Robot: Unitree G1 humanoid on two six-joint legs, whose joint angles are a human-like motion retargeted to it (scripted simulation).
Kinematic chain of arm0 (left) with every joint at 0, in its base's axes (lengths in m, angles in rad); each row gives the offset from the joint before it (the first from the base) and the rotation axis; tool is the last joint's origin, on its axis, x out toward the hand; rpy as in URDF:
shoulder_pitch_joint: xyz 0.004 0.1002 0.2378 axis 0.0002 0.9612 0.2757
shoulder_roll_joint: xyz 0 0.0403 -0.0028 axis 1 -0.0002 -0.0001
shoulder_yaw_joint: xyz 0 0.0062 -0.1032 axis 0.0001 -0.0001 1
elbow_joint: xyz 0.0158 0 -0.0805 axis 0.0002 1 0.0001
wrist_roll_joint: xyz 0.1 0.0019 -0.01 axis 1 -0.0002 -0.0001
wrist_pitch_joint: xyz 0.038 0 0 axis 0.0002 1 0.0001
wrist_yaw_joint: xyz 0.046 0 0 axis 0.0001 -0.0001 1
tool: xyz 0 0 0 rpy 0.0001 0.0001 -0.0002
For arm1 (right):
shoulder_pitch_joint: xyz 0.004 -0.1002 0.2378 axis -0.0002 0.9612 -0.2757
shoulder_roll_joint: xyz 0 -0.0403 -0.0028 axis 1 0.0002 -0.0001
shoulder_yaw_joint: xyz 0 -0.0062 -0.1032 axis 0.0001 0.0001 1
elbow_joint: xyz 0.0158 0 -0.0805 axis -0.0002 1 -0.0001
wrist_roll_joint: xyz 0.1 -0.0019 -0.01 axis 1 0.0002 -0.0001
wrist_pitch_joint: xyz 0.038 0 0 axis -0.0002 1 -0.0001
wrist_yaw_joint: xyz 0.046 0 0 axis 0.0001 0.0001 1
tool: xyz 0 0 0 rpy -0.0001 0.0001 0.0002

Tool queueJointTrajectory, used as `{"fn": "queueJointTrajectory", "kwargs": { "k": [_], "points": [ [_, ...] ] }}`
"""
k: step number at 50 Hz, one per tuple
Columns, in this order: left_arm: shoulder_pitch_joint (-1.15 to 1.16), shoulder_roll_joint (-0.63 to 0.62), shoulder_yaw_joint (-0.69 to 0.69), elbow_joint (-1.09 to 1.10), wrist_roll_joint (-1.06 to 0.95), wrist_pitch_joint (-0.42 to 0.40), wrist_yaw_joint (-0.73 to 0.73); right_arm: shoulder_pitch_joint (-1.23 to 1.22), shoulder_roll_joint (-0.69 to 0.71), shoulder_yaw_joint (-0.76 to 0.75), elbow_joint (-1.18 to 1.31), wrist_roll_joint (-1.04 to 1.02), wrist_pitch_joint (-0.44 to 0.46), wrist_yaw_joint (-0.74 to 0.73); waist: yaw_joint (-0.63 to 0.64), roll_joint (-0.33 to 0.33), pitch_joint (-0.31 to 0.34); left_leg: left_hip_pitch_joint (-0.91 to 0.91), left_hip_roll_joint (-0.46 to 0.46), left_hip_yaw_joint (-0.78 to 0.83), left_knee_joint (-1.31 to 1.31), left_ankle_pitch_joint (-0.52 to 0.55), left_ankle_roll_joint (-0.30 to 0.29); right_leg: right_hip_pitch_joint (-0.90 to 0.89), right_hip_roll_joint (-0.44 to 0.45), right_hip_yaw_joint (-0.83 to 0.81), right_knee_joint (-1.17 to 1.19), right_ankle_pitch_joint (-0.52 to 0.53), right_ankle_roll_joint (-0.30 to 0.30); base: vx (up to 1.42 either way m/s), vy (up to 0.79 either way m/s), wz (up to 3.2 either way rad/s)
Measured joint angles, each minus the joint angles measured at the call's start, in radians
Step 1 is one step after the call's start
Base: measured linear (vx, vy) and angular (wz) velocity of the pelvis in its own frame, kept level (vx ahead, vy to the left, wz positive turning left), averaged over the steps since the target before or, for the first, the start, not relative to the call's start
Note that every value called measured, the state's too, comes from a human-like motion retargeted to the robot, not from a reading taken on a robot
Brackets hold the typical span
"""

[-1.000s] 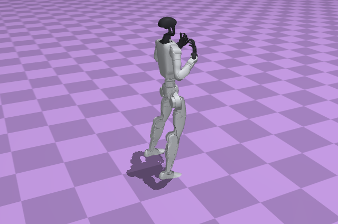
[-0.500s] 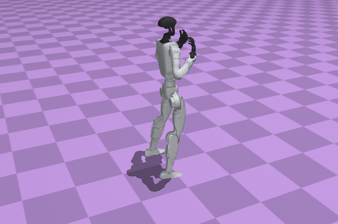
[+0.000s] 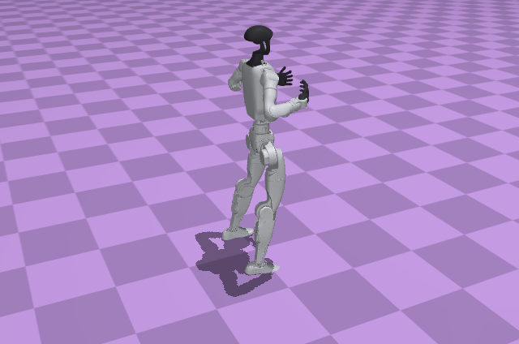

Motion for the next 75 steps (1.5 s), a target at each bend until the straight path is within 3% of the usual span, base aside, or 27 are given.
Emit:
{"fn": "queueJointTrajectory", "kwargs": {
  "k": [7,12,18,25,32,35,41,50,59,63,69,72,75],
  "points": [
    [0.061,-0.028,0.106,0.050,0.106,-0.020,0.047,0.050,-0.031,-0.072,0.054,-0.116,-0.013,-0.012,0.018,-0.009,0.013,-0.003,0.004,-0.007,0.002,0.001,-0.002,0.002,0.003,-0.008,0.000,0.000,0.000,0.00,0.00,0.00],
    [0.100,0.036,0.102,0.092,0.336,-0.017,0.080,0.097,-0.092,-0.072,0.073,-0.278,-0.017,0.011,0.025,-0.008,0.036,0.009,0.007,-0.014,0.009,-0.006,0.000,0.023,0.006,-0.016,-0.003,-0.002,0.000,0.00,0.00,0.00],
    [0.108,0.050,0.014,0.052,0.387,-0.040,0.091,0.095,-0.100,0.010,0.125,-0.188,-0.020,0.011,0.028,-0.011,0.036,0.007,0.008,-0.017,0.010,-0.008,-0.004,0.023,0.005,-0.019,-0.002,-0.004,0.000,0.00,0.00,0.00],
    [0.090,0.040,0.120,0.018,0.488,-0.104,0.183,0.078,-0.130,-0.074,0.082,-0.304,-0.093,-0.079,0.030,-0.016,0.047,0.011,0.004,-0.020,0.008,-0.009,-0.005,0.029,0.002,-0.022,-0.003,-0.006,0.000,0.00,0.00,0.00],
    [-0.008,0.026,0.077,-0.106,0.255,-0.127,0.204,0.002,-0.090,-0.079,-0.107,-0.021,-0.089,-0.153,0.026,-0.020,0.044,0.005,-0.009,-0.031,0.004,-0.006,0.002,0.030,-0.013,-0.030,-0.008,-0.006,0.000,0.00,0.00,0.00],
    [-0.078,0.054,0.004,-0.169,0.286,-0.157,0.251,-0.037,-0.072,-0.016,-0.170,0.098,-0.095,-0.173,0.024,-0.022,0.041,0.002,-0.015,-0.036,0.003,-0.005,0.005,0.030,-0.019,-0.033,-0.008,-0.008,0.000,0.00,0.00,0.00],
    [-0.155,0.074,-0.129,-0.192,0.321,-0.156,0.318,-0.055,-0.054,0.081,-0.160,0.099,-0.092,-0.221,0.017,-0.023,0.049,0.008,-0.026,-0.041,0.000,-0.005,0.011,0.037,-0.031,-0.038,-0.007,-0.014,0.000,0.00,0.00,0.00],
    [-0.195,0.092,-0.037,-0.205,0.329,-0.191,0.308,-0.056,-0.028,-0.060,-0.200,0.045,-0.119,-0.235,0.013,-0.018,0.036,0.015,-0.026,-0.035,0.001,-0.009,0.012,0.040,-0.032,-0.033,-0.007,-0.015,0.000,0.00,0.00,0.00],
    [-0.304,0.058,-0.030,-0.238,0.148,-0.303,0.415,-0.153,0.029,-0.114,-0.247,0.302,-0.222,-0.333,0.010,-0.016,0.024,0.020,-0.035,-0.031,-0.002,-0.007,0.020,0.042,-0.040,-0.027,-0.008,-0.014,0.000,0.00,0.00,0.00],
    [-0.337,0.106,-0.031,-0.201,0.331,-0.334,0.491,-0.152,0.016,-0.114,-0.222,0.187,-0.253,-0.372,0.014,-0.013,0.021,0.021,-0.029,-0.025,-0.002,-0.007,0.014,0.040,-0.034,-0.022,-0.007,-0.013,0.000,0.00,0.00,0.00],
    [-0.336,0.175,-0.143,-0.020,0.527,-0.216,0.460,-0.128,-0.080,-0.027,-0.073,-0.291,-0.172,-0.415,0.017,-0.006,0.029,0.028,-0.024,-0.016,-0.003,-0.008,0.010,0.040,-0.029,-0.016,-0.005,-0.014,0.000,0.00,0.00,0.00],
    [-0.299,0.159,-0.158,-0.004,0.432,-0.198,0.400,-0.112,-0.086,-0.004,-0.052,-0.318,-0.156,-0.390,0.016,-0.003,0.035,0.029,-0.024,-0.014,-0.003,-0.008,0.011,0.040,-0.029,-0.014,-0.005,-0.013,0.000,0.00,0.00,0.00],
    [-0.240,0.110,-0.111,-0.082,0.200,-0.211,0.327,-0.083,-0.050,-0.031,-0.102,-0.119,-0.160,-0.342,0.016,0.000,0.035,0.027,-0.026,-0.013,-0.003,-0.008,0.012,0.038,-0.031,-0.012,-0.007,-0.011,0.000,0.00,0.00,0.00]
  ]
}}
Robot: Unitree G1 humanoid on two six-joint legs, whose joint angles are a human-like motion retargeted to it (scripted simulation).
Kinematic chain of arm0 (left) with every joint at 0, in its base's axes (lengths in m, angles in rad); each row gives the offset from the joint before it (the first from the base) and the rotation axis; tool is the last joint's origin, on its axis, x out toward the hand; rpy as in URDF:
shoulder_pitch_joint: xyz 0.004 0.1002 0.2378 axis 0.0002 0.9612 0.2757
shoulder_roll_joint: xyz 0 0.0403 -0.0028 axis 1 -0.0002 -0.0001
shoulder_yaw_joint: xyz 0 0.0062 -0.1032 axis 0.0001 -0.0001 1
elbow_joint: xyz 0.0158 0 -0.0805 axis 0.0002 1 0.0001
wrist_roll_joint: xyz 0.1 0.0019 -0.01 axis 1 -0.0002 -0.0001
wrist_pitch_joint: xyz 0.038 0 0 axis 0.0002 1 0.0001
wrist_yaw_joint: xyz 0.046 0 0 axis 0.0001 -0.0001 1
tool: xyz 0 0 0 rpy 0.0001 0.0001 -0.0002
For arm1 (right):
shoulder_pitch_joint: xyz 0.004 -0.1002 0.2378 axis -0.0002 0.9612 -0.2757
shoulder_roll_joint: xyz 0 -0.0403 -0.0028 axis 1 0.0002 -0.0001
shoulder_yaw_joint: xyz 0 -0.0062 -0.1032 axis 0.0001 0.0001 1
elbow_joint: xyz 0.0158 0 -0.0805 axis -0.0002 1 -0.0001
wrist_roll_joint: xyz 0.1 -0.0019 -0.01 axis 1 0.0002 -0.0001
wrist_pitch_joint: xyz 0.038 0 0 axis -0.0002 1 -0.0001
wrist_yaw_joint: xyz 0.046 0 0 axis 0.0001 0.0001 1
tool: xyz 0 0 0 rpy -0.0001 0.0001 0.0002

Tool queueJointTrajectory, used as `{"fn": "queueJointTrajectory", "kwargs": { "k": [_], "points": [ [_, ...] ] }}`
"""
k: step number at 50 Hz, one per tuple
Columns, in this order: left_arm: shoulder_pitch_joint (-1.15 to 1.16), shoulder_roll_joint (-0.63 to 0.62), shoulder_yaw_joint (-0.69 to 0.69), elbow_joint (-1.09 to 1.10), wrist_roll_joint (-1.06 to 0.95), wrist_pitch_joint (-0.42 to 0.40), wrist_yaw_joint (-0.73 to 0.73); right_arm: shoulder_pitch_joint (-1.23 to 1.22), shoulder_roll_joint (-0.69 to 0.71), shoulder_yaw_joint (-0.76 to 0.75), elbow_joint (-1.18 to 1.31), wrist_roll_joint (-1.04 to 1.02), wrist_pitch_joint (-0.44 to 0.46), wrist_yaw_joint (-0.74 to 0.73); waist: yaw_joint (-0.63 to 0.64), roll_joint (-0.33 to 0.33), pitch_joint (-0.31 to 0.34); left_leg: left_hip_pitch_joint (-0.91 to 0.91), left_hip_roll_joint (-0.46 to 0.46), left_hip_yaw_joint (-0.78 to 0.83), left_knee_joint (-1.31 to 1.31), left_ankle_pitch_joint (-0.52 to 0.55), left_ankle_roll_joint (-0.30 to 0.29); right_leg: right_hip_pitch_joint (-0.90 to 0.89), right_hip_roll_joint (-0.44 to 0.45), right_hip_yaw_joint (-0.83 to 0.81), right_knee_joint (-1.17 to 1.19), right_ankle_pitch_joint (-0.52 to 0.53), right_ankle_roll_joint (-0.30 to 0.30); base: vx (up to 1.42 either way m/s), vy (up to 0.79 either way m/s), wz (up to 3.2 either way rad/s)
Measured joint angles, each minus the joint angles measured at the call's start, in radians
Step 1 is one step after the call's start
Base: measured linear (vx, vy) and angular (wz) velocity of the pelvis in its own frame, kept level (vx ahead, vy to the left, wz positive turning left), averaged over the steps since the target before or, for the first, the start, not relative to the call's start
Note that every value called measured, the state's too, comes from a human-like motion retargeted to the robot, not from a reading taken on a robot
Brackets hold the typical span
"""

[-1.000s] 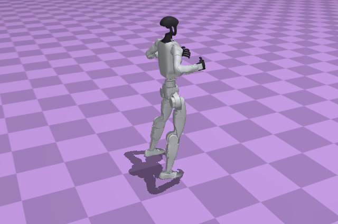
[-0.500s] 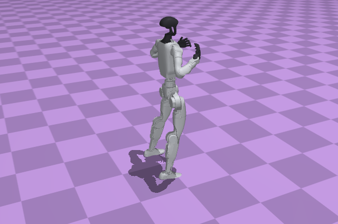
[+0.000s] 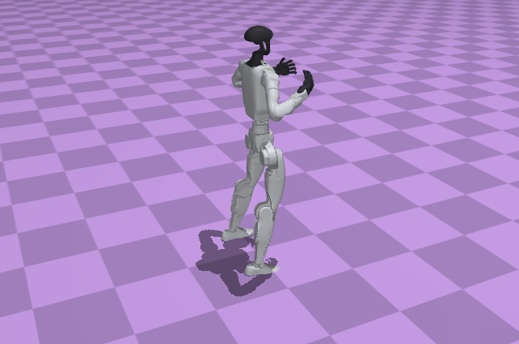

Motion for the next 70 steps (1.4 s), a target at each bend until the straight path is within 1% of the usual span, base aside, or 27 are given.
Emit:
{"fn": "queueJointTrajectory", "kwargs": {
  "k": [4,7,11,14,16,20,22,26,30,32,35,37,38,40,42,44,46,50,54,56,59,60,62,63,65,68,70],
  "points": [
    [0.007,-0.071,0.075,-0.135,-0.239,-0.009,-0.092,-0.003,0.059,-0.045,-0.112,0.321,0.010,0.083,-0.001,0.001,-0.007,-0.006,-0.004,-0.002,0.001,0.000,0.004,-0.004,-0.004,0.001,-0.002,0.002,0.000,0.00,0.00,0.00],
    [-0.036,-0.121,0.088,-0.187,-0.392,-0.014,-0.163,-0.052,0.111,-0.024,-0.174,0.534,0.008,0.134,-0.006,-0.005,-0.025,-0.013,-0.011,-0.004,0.000,0.001,0.009,-0.011,-0.010,0.001,-0.001,0.001,0.000,0.00,0.00,0.00],
    [-0.090,-0.182,0.059,-0.165,-0.638,0.044,-0.317,-0.126,0.183,0.068,-0.176,0.796,0.050,0.235,-0.010,-0.013,-0.061,-0.030,-0.017,-0.004,-0.004,0.008,0.007,-0.033,-0.016,0.004,0.004,0.001,0.000,0.00,0.00,0.00],
    [-0.102,-0.186,0.060,-0.091,-0.682,0.088,-0.398,-0.140,0.185,0.111,-0.104,0.858,0.107,0.293,-0.017,-0.012,-0.056,-0.023,-0.019,-0.010,0.000,0.004,0.007,-0.020,-0.018,-0.001,0.003,-0.001,0.000,0.00,0.00,0.00],
    [-0.096,-0.162,0.075,-0.036,-0.600,0.091,-0.383,-0.130,0.154,0.102,-0.039,0.784,0.126,0.287,-0.020,-0.008,-0.038,-0.010,-0.018,-0.014,0.004,-0.001,0.007,0.000,-0.018,-0.008,-0.001,-0.003,0.000,0.00,0.00,0.00],
    [-0.067,-0.087,0.117,0.027,-0.275,0.080,-0.271,-0.104,0.075,0.041,0.042,0.465,0.118,0.243,-0.017,-0.004,-0.025,-0.005,-0.014,-0.011,0.003,-0.001,0.006,0.003,-0.015,-0.007,0.000,-0.003,0.000,0.00,0.00,0.00],
    [-0.057,-0.079,0.132,0.012,-0.216,0.079,-0.249,-0.105,0.062,0.010,0.018,0.397,0.111,0.240,-0.016,-0.003,-0.019,-0.004,-0.014,-0.011,0.003,0.000,0.007,0.003,-0.015,-0.006,0.001,-0.003,0.000,0.00,0.00,0.00],
    [-0.066,-0.139,0.138,-0.078,-0.361,0.052,-0.266,-0.153,0.101,-0.004,-0.092,0.510,0.073,0.234,-0.014,-0.010,-0.043,-0.020,-0.018,-0.006,-0.004,0.008,0.009,-0.021,-0.017,0.002,0.004,-0.001,0.000,0.00,0.00,0.00],
    [-0.143,-0.211,0.117,-0.160,-0.531,0.013,-0.262,-0.244,0.158,0.020,-0.168,0.718,0.031,0.198,-0.021,-0.012,-0.027,-0.008,-0.022,-0.016,0.002,0.002,0.014,0.003,-0.023,-0.007,-0.003,-0.001,0.000,0.00,0.00,0.00],
    [-0.164,-0.226,0.084,-0.166,-0.573,0.025,-0.281,-0.271,0.186,0.058,-0.153,0.762,0.029,0.204,-0.016,-0.018,-0.052,-0.022,-0.026,-0.011,-0.004,0.010,0.015,-0.019,-0.025,0.000,0.002,-0.001,0.000,0.00,0.00,0.00],
    [-0.165,-0.211,0.019,-0.135,-0.573,0.046,-0.282,-0.270,0.189,0.102,-0.086,0.753,0.046,0.194,-0.012,-0.021,-0.060,-0.028,-0.027,-0.010,-0.005,0.011,0.014,-0.027,-0.026,0.001,0.003,-0.001,0.000,0.00,0.00,0.00],
    [-0.150,-0.168,-0.013,-0.095,-0.471,0.040,-0.224,-0.248,0.158,0.105,-0.026,0.630,0.043,0.147,-0.010,-0.018,-0.051,-0.024,-0.024,-0.010,-0.005,0.011,0.014,-0.022,-0.024,-0.001,0.002,-0.001,0.000,0.00,0.00,0.00],
    [-0.149,-0.140,-0.022,-0.074,-0.385,0.026,-0.170,-0.236,0.132,0.095,0.001,0.536,0.036,0.106,-0.011,-0.014,-0.030,-0.011,-0.021,-0.014,-0.002,0.006,0.014,-0.003,-0.022,-0.006,-0.001,-0.002,0.000,0.00,0.00,0.00],
    [-0.138,-0.079,-0.027,-0.046,-0.156,0.016,-0.047,-0.207,0.074,0.074,0.046,0.272,0.024,0.015,-0.006,-0.011,-0.015,-0.003,-0.016,-0.012,-0.001,0.006,0.012,0.004,-0.017,-0.007,-0.002,-0.002,0.000,0.00,0.00,0.00],
    [-0.124,-0.040,-0.014,-0.047,0.031,0.034,0.048,-0.174,0.020,0.051,0.075,0.021,0.041,-0.058,0.000,-0.009,-0.007,-0.002,-0.012,-0.010,-0.002,0.007,0.011,0.003,-0.013,-0.006,-0.001,-0.001,0.000,0.00,0.00,0.00],
    [-0.106,-0.040,0.008,-0.073,0.073,0.041,0.080,-0.140,-0.014,0.033,0.093,-0.115,0.065,-0.089,0.005,-0.009,-0.003,-0.003,-0.010,-0.008,-0.003,0.007,0.009,0.001,-0.011,-0.005,-0.001,0.000,0.000,0.00,0.00,0.00],
    [-0.094,-0.077,0.034,-0.120,-0.012,0.026,0.064,-0.116,-0.026,0.020,0.101,-0.141,0.075,-0.094,0.009,-0.008,0.000,-0.003,-0.008,-0.008,-0.003,0.006,0.007,0.001,-0.009,-0.005,-0.001,0.002,0.000,0.00,0.00,0.00],
    [-0.089,-0.168,0.074,-0.214,-0.302,-0.012,-0.055,-0.114,-0.015,-0.022,0.061,-0.031,0.039,-0.077,0.012,-0.004,-0.001,-0.008,-0.004,-0.008,-0.001,0.004,0.004,-0.002,-0.004,-0.004,-0.004,0.006,0.000,0.00,0.00,0.00],
    [-0.026,-0.137,0.058,-0.197,-0.452,-0.008,-0.144,-0.182,0.034,-0.062,-0.063,0.218,-0.046,-0.061,0.002,-0.004,-0.006,-0.013,-0.006,-0.011,-0.001,0.005,0.008,-0.005,-0.005,-0.005,-0.006,0.007,0.000,0.00,0.00,0.00],
    [0.024,-0.076,0.036,-0.140,-0.412,0.001,-0.128,-0.225,0.071,-0.047,-0.131,0.419,-0.087,-0.040,-0.006,-0.007,-0.011,-0.016,-0.011,-0.014,-0.001,0.007,0.013,-0.007,-0.011,-0.007,-0.006,0.005,0.000,0.00,0.00,0.00],
    [0.072,0.016,-0.007,-0.038,-0.229,0.040,-0.036,-0.264,0.130,0.037,-0.192,0.715,-0.103,0.016,-0.011,-0.020,-0.041,-0.036,-0.017,-0.010,-0.008,0.019,0.015,-0.036,-0.016,-0.003,0.002,0.003,0.000,0.00,0.00,0.00],
    [0.082,0.039,-0.016,-0.016,-0.172,0.053,-0.012,-0.260,0.141,0.066,-0.207,0.790,-0.098,0.034,-0.012,-0.022,-0.044,-0.038,-0.017,-0.010,-0.008,0.019,0.015,-0.037,-0.017,-0.003,0.003,0.002,0.000,0.00,0.00,0.00],
    [0.085,0.045,-0.012,-0.014,-0.131,0.055,0.000,-0.228,0.132,0.102,-0.196,0.818,-0.068,0.062,-0.011,-0.024,-0.040,-0.034,-0.016,-0.011,-0.006,0.016,0.015,-0.032,-0.016,-0.004,0.003,0.000,0.000,0.00,0.00,0.00],
    [0.081,0.034,0.002,-0.032,-0.141,0.038,-0.002,-0.203,0.113,0.104,-0.180,0.787,-0.052,0.067,-0.012,-0.022,-0.026,-0.024,-0.014,-0.015,-0.001,0.011,0.014,-0.016,-0.015,-0.009,0.000,-0.001,0.000,0.00,0.00,0.00],
    [0.065,-0.009,0.046,-0.088,-0.158,-0.005,-0.018,-0.147,0.059,0.097,-0.116,0.598,-0.028,0.073,-0.003,-0.020,-0.020,-0.016,-0.009,-0.013,0.002,0.005,0.011,-0.008,-0.009,-0.008,-0.001,0.000,0.000,0.00,0.00,0.00],
    [-0.014,-0.113,0.095,-0.171,-0.234,-0.045,-0.017,-0.073,-0.051,0.093,0.039,0.143,0.007,0.019,0.018,-0.008,-0.014,-0.006,0.006,-0.005,0.004,-0.001,-0.002,-0.003,0.006,-0.002,0.001,0.001,0.000,0.00,0.00,0.00],
    [-0.052,-0.160,0.092,-0.207,-0.311,-0.049,-0.014,-0.039,-0.110,0.095,0.137,-0.096,0.044,-0.010,0.032,-0.001,-0.014,-0.002,0.013,0.000,0.005,-0.003,-0.007,-0.002,0.014,0.001,0.001,0.004,0.000,0.00,0.00,0.00]
  ]
}}
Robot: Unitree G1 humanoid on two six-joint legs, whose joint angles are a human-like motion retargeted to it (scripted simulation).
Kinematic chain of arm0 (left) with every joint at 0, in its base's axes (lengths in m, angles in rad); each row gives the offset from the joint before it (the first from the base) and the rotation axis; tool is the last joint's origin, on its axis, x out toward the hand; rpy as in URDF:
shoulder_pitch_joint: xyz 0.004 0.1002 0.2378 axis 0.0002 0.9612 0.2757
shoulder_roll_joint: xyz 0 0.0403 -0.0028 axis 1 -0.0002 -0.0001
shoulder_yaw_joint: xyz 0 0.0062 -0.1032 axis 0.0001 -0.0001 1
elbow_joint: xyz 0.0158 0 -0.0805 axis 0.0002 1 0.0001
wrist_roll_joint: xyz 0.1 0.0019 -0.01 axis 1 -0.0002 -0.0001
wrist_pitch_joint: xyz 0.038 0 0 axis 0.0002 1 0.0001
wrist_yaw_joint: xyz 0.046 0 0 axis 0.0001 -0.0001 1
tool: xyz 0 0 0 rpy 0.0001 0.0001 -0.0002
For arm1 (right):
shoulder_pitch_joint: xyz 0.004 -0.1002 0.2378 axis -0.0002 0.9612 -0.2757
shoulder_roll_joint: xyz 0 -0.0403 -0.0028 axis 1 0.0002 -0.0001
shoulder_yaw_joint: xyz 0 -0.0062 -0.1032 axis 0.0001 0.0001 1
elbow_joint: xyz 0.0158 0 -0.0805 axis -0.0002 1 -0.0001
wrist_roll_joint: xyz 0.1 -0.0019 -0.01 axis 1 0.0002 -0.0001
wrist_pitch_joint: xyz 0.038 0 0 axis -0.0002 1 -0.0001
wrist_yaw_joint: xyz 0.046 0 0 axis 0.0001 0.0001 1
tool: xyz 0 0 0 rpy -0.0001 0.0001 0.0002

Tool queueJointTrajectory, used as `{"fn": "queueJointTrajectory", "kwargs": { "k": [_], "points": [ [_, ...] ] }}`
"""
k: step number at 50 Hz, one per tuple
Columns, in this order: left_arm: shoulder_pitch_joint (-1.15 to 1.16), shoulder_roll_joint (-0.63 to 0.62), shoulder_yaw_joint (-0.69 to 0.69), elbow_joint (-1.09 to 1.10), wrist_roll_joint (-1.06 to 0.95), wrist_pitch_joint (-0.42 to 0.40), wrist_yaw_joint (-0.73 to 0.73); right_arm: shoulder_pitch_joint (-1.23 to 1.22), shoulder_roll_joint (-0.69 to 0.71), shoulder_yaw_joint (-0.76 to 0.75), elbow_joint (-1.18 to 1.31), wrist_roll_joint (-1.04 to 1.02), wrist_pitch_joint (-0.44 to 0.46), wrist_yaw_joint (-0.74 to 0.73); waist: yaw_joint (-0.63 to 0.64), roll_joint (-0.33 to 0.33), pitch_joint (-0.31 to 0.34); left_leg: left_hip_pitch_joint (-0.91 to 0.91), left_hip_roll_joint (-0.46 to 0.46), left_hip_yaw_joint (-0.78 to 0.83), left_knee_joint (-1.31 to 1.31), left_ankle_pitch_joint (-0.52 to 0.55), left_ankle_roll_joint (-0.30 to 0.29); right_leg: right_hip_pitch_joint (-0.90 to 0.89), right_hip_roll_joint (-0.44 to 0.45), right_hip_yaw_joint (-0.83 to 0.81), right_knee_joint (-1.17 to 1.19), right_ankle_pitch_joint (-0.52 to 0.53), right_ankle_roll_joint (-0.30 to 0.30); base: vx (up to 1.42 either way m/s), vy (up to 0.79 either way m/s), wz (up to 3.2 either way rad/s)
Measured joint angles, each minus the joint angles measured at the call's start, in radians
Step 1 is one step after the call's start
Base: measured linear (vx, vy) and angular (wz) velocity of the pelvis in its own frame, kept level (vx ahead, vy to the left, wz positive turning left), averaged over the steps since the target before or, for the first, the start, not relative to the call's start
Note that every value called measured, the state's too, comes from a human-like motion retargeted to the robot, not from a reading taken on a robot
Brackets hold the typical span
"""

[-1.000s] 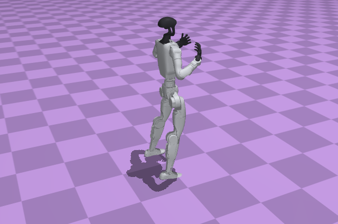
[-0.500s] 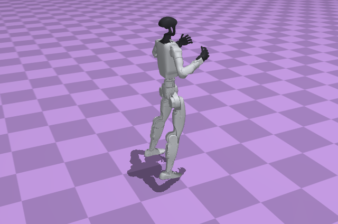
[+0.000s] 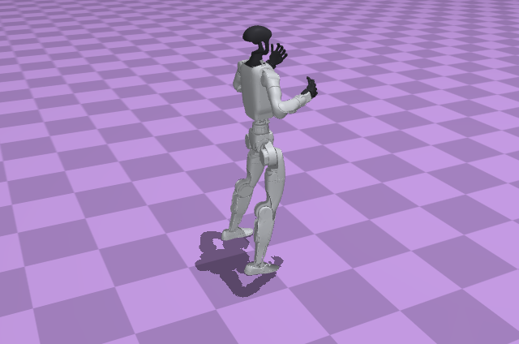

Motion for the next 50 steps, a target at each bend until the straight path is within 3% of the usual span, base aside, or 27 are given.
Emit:
{"fn": "queueJointTrajectory", "kwargs": {
  "k": [2,4,10,13,15,17,20,23,30,34,37,45,50],
  "points": [
    [-0.005,-0.004,-0.030,0.003,-0.059,0.005,0.000,0.012,-0.016,-0.003,0.054,-0.074,0.015,-0.024,0.009,0.008,0.004,0.004,0.003,0.003,0.001,-0.001,-0.002,0.002,0.004,0.002,0.001,0.001,0.000,0.00,0.00,0.00],
    [0.026,0.044,-0.059,0.039,-0.036,0.005,0.016,0.013,0.006,-0.029,0.035,-0.009,-0.012,-0.061,0.011,0.012,0.006,0.005,0.005,0.005,0.001,0.000,-0.001,0.002,0.005,0.003,0.001,0.001,0.000,0.00,0.00,0.00],
    [0.150,0.273,-0.154,0.224,0.298,0.054,0.110,-0.064,0.179,-0.134,-0.272,0.513,-0.164,-0.061,0.003,-0.008,-0.020,-0.020,-0.001,0.008,-0.006,0.016,0.008,-0.031,0.001,0.009,0.007,0.001,0.000,0.00,0.00,0.00],
    [0.168,0.249,-0.131,0.194,0.220,0.010,0.116,-0.073,0.215,-0.128,-0.352,0.769,-0.184,0.005,-0.006,-0.012,0.007,-0.011,-0.006,-0.006,0.002,0.010,0.013,-0.007,-0.005,-0.003,0.001,0.000,0.000,-0.01,0.01,0.13],
    [0.155,0.191,-0.079,0.121,0.181,-0.030,0.113,-0.049,0.206,-0.103,-0.338,0.803,-0.160,0.044,-0.005,-0.014,0.010,-0.011,-0.005,-0.008,0.002,0.010,0.010,-0.006,-0.005,-0.004,0.000,0.001,0.000,0.00,0.00,0.00],
    [0.111,0.115,-0.025,0.047,0.148,-0.050,0.090,-0.014,0.159,-0.079,-0.265,0.664,-0.124,0.052,-0.004,-0.013,0.010,-0.014,0.000,-0.007,0.003,0.008,0.005,-0.009,0.001,-0.003,0.000,0.003,0.000,0.00,0.00,0.00],
    [0.041,0.028,-0.003,-0.008,0.051,-0.039,0.033,0.015,0.049,-0.041,-0.102,0.229,-0.080,-0.001,-0.003,-0.006,0.016,-0.012,0.009,-0.005,0.003,0.006,-0.004,-0.010,0.010,-0.003,0.002,0.005,0.000,0.00,0.00,0.00],
    [0.057,0.055,-0.041,0.010,0.029,-0.003,-0.001,0.040,-0.013,-0.021,-0.005,-0.009,-0.040,-0.015,-0.001,0.000,0.021,-0.012,0.012,-0.003,0.003,0.006,-0.007,-0.010,0.013,-0.003,0.002,0.006,0.000,0.00,0.00,0.00],
    [0.168,0.231,-0.101,0.187,0.308,0.064,0.046,0.011,0.117,-0.122,-0.200,0.318,-0.117,-0.029,-0.010,-0.005,0.021,-0.021,0.009,-0.004,0.004,0.012,0.001,-0.019,0.011,-0.003,0.003,0.005,0.000,0.00,0.00,0.00],
    [0.171,0.141,-0.076,0.179,0.185,0.056,-0.007,-0.011,0.180,-0.139,-0.281,0.523,-0.099,0.048,-0.009,-0.009,0.026,-0.026,0.001,-0.008,0.004,0.013,0.007,-0.020,0.002,-0.006,0.001,0.006,0.000,0.00,0.00,0.00],
    [0.130,0.068,-0.032,0.153,0.156,0.038,-0.009,-0.006,0.208,-0.141,-0.282,0.543,-0.092,0.060,-0.006,-0.006,0.034,-0.028,-0.001,-0.012,0.002,0.013,0.005,-0.017,-0.001,-0.010,-0.003,0.006,0.000,0.00,0.00,0.00],
    [-0.058,0.040,0.051,0.212,0.441,-0.029,0.140,-0.069,0.220,-0.204,-0.221,0.085,-0.120,-0.068,-0.006,-0.016,0.038,-0.037,-0.019,-0.034,-0.011,0.022,0.011,-0.013,-0.020,-0.033,-0.014,0.006,0.000,0.00,0.01,0.05],
    [-0.209,0.215,0.093,0.230,0.740,-0.050,0.177,-0.169,0.058,-0.331,-0.215,-0.241,-0.137,-0.097,-0.006,-0.031,0.012,-0.047,-0.029,-0.050,-0.017,0.026,0.012,-0.013,-0.031,-0.051,-0.017,0.004,0.000,0.02,0.02,0.11]
  ]
}}
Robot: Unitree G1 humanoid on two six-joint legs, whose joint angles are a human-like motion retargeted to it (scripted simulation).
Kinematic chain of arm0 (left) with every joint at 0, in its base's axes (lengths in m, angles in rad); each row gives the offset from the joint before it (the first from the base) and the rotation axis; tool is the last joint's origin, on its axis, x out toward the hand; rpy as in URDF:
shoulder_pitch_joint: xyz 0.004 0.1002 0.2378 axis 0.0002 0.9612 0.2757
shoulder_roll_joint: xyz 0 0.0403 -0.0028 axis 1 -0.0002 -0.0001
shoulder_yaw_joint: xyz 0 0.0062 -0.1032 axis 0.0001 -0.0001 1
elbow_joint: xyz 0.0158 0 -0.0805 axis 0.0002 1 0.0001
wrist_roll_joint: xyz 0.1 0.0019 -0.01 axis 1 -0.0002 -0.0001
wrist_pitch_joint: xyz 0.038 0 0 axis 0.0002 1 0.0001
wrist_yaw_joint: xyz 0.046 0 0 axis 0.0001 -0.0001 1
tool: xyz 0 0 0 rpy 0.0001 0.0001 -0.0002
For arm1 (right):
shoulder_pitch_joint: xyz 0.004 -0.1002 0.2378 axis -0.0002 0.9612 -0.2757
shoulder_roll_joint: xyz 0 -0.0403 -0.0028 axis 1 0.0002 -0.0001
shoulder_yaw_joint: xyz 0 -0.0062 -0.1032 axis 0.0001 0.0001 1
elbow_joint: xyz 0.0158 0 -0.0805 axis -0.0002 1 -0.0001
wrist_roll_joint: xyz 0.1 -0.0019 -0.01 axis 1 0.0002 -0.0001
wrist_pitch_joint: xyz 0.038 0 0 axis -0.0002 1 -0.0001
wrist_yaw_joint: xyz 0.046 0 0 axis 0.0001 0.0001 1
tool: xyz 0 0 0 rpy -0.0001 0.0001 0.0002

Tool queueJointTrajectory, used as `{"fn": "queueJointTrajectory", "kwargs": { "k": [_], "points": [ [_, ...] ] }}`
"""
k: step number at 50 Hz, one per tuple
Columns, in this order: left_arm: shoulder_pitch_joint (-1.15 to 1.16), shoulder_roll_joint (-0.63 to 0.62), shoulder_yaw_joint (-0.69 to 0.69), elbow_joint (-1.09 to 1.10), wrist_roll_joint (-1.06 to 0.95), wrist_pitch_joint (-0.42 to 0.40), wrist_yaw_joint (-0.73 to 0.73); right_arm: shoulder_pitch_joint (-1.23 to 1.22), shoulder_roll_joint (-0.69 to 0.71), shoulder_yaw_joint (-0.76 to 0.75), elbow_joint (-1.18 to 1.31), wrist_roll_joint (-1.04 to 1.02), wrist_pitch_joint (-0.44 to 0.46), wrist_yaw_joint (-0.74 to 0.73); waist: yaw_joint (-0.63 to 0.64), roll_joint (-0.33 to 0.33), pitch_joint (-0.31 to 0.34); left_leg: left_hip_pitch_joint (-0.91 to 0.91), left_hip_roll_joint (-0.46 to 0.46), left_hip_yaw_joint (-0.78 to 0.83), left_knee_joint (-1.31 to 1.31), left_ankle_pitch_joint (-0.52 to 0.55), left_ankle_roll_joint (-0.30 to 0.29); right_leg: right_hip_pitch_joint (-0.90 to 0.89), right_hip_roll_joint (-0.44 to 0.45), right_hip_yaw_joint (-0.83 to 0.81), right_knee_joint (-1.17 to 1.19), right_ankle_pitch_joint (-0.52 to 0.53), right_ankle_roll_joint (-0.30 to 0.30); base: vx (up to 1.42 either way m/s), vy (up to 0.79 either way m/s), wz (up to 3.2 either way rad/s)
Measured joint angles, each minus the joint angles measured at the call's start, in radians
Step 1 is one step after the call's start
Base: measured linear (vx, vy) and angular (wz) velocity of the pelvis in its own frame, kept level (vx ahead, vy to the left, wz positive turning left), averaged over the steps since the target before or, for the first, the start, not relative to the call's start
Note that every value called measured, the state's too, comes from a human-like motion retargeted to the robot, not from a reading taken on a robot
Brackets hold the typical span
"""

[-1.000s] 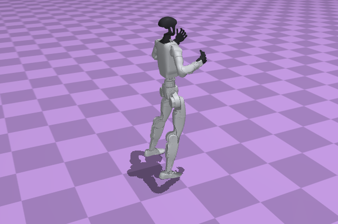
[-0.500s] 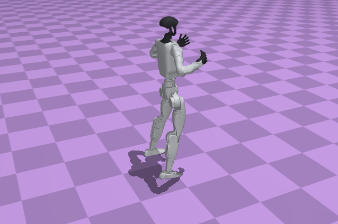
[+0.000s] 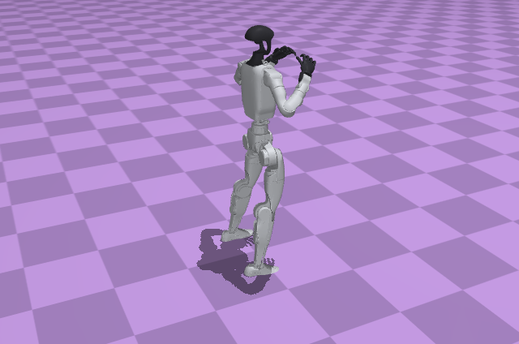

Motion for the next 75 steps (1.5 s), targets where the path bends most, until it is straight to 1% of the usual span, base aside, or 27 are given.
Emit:
{"fn": "queueJointTrajectory", "kwargs": {
  "k": [3,5,6,7,8,9,10,13,15,18,20,25,27,31,35,37,39,42,45,50,57,62,75],
  "points": [
    [-0.039,0.188,0.041,-0.015,0.109,0.004,-0.001,0.009,-0.171,-0.118,0.003,-0.086,0.002,0.001,-0.001,-0.005,-0.021,-0.010,0.001,-0.005,0.001,0.001,-0.006,-0.007,0.001,-0.008,0.001,0.002,0.000,0.04,0.01,0.05],
    [-0.022,0.324,0.074,-0.015,0.178,0.029,-0.025,0.051,-0.291,-0.190,0.009,-0.132,0.010,0.022,0.001,-0.018,-0.047,-0.026,-0.005,0.000,-0.005,0.006,-0.002,-0.030,-0.006,-0.003,0.008,0.000,0.000,0.08,0.04,-0.01],
    [-0.006,0.383,0.096,-0.007,0.213,0.050,-0.040,0.081,-0.352,-0.232,0.018,-0.157,0.019,0.031,-0.001,-0.023,-0.029,-0.024,-0.014,-0.003,-0.005,0.005,0.003,-0.028,-0.015,-0.005,0.012,-0.004,0.000,0.06,0.02,0.00],
    [0.008,0.444,0.127,0.002,0.212,0.067,-0.055,0.111,-0.416,-0.274,0.035,-0.203,0.029,0.038,0.002,-0.020,-0.004,-0.020,-0.006,-0.001,-0.005,0.002,-0.010,-0.026,-0.005,-0.004,0.014,-0.007,0.000,0.02,-0.11,-0.13],
    [0.021,0.505,0.174,0.016,0.139,0.079,-0.068,0.141,-0.486,-0.314,0.071,-0.293,0.041,0.038,0.015,-0.002,0.038,-0.011,0.034,0.012,-0.004,-0.004,-0.063,-0.023,0.041,0.001,0.013,-0.005,0.000,0.00,-0.17,-0.43],
    [0.072,0.558,0.220,0.032,0.107,0.082,-0.082,0.207,-0.526,-0.368,0.092,-0.331,0.044,0.048,0.032,0.006,0.045,-0.007,0.050,0.028,-0.003,-0.009,-0.081,-0.023,0.060,0.014,0.003,0.003,0.000,0.01,-0.13,-0.69],
    [0.141,0.607,0.264,0.049,0.096,0.080,-0.098,0.291,-0.551,-0.428,0.105,-0.344,0.044,0.061,0.050,0.007,0.035,-0.005,0.055,0.047,-0.002,-0.012,-0.082,-0.026,0.066,0.030,-0.011,0.013,0.000,0.04,0.00,-0.52],
    [0.342,0.661,0.423,0.110,0.097,0.082,-0.123,0.561,-0.540,-0.665,0.140,-0.367,0.045,0.077,0.067,0.004,0.023,-0.013,0.053,0.049,0.002,-0.013,-0.082,-0.033,0.066,0.029,-0.008,0.014,0.000,0.03,0.02,-0.10],
    [0.409,0.662,0.509,0.149,0.117,0.093,-0.129,0.653,-0.523,-0.779,0.183,-0.395,0.058,0.075,0.060,0.000,0.049,-0.011,0.045,0.028,0.008,-0.015,-0.081,-0.025,0.056,0.008,0.013,-0.002,0.000,0.05,-0.01,0.34],
    [0.494,0.627,0.622,0.190,0.163,0.105,-0.133,0.734,-0.492,-0.884,0.226,-0.445,0.067,0.070,0.067,0.012,0.058,-0.001,0.045,0.028,0.011,-0.019,-0.081,-0.016,0.056,0.007,0.017,-0.008,0.000,0.01,0.00,0.07],
    [0.537,0.596,0.693,0.215,0.203,0.112,-0.125,0.750,-0.484,-0.920,0.252,-0.480,0.072,0.064,0.067,0.020,0.062,0.005,0.046,0.029,0.013,-0.023,-0.081,-0.010,0.056,0.008,0.018,-0.010,0.000,0.00,0.00,0.00],
    [0.620,0.555,0.832,0.313,0.337,0.119,-0.075,0.742,-0.492,-0.929,0.324,-0.552,0.075,0.045,0.052,0.028,0.070,0.016,0.047,0.028,0.014,-0.026,-0.081,0.004,0.057,0.006,0.016,-0.015,0.000,0.00,0.00,0.00],
    [0.654,0.548,0.868,0.365,0.352,0.120,-0.058,0.744,-0.497,-0.918,0.365,-0.560,0.074,0.037,0.045,0.028,0.073,0.018,0.048,0.028,0.013,-0.025,-0.081,0.007,0.057,0.005,0.015,-0.015,0.000,0.00,0.00,0.00],
    [0.707,0.544,0.907,0.460,0.310,0.115,-0.050,0.749,-0.509,-0.879,0.484,-0.546,0.073,0.021,0.032,0.028,0.078,0.020,0.048,0.026,0.009,-0.021,-0.082,0.010,0.058,0.002,0.013,-0.014,0.000,0.00,0.00,0.00],
    [0.730,0.561,0.914,0.537,0.268,0.102,-0.052,0.743,-0.532,-0.832,0.638,-0.546,0.073,0.013,0.025,0.027,0.091,0.021,0.048,0.026,0.005,-0.018,-0.082,0.011,0.059,0.000,0.011,-0.012,0.000,0.00,0.00,0.00],
    [0.723,0.569,0.900,0.569,0.235,0.099,-0.059,0.728,-0.546,-0.802,0.708,-0.544,0.073,0.013,0.022,0.027,0.097,0.022,0.048,0.026,0.004,-0.016,-0.082,0.011,0.060,-0.001,0.011,-0.012,0.000,0.00,0.00,0.00],
    [0.718,0.574,0.868,0.595,0.193,0.100,-0.068,0.710,-0.558,-0.763,0.760,-0.525,0.071,0.011,0.017,0.028,0.080,0.019,0.050,0.026,0.003,-0.013,-0.082,0.008,0.061,-0.002,0.012,-0.010,0.000,0.00,0.00,0.00],
    [0.742,0.580,0.802,0.612,0.120,0.099,-0.069,0.710,-0.575,-0.708,0.794,-0.490,0.058,-0.025,-0.002,0.040,0.019,0.016,0.052,0.019,0.010,-0.012,-0.082,0.013,0.066,-0.013,0.008,0.001,0.000,0.00,0.00,0.00],
    [0.749,0.597,0.733,0.609,0.090,0.116,-0.088,0.702,-0.587,-0.659,0.801,-0.460,0.067,-0.014,-0.003,0.032,-0.046,-0.019,0.054,0.023,0.005,0.002,-0.082,-0.030,0.067,-0.007,0.015,0.004,0.000,0.00,0.00,0.00],
    [0.737,0.623,0.664,0.573,0.093,0.107,-0.112,0.686,-0.598,-0.627,0.783,-0.456,0.056,-0.011,-0.008,0.037,-0.042,-0.028,0.054,0.024,0.009,0.002,-0.082,-0.038,0.067,-0.006,0.016,0.005,0.000,0.00,0.00,0.00],
    [0.658,0.595,0.613,0.510,0.083,0.097,-0.094,0.646,-0.606,-0.583,0.745,-0.427,0.049,-0.002,-0.021,0.047,-0.035,-0.029,0.052,0.023,0.009,0.002,-0.082,-0.039,0.066,-0.005,0.016,0.006,0.000,0.00,0.00,0.00],
    [0.626,0.582,0.605,0.489,0.089,0.097,-0.085,0.626,-0.605,-0.580,0.715,-0.406,0.048,-0.004,-0.028,0.053,-0.031,-0.029,0.052,0.022,0.008,0.004,-0.082,-0.039,0.066,-0.004,0.016,0.007,0.000,0.00,0.00,0.00],
    [0.611,0.586,0.620,0.486,0.100,0.093,-0.075,0.653,-0.617,-0.608,0.692,-0.453,0.046,-0.001,-0.028,0.054,-0.019,-0.030,0.052,0.020,0.005,0.007,-0.082,-0.040,0.066,-0.004,0.014,0.009,0.000,0.00,0.00,0.00]
  ]
}}
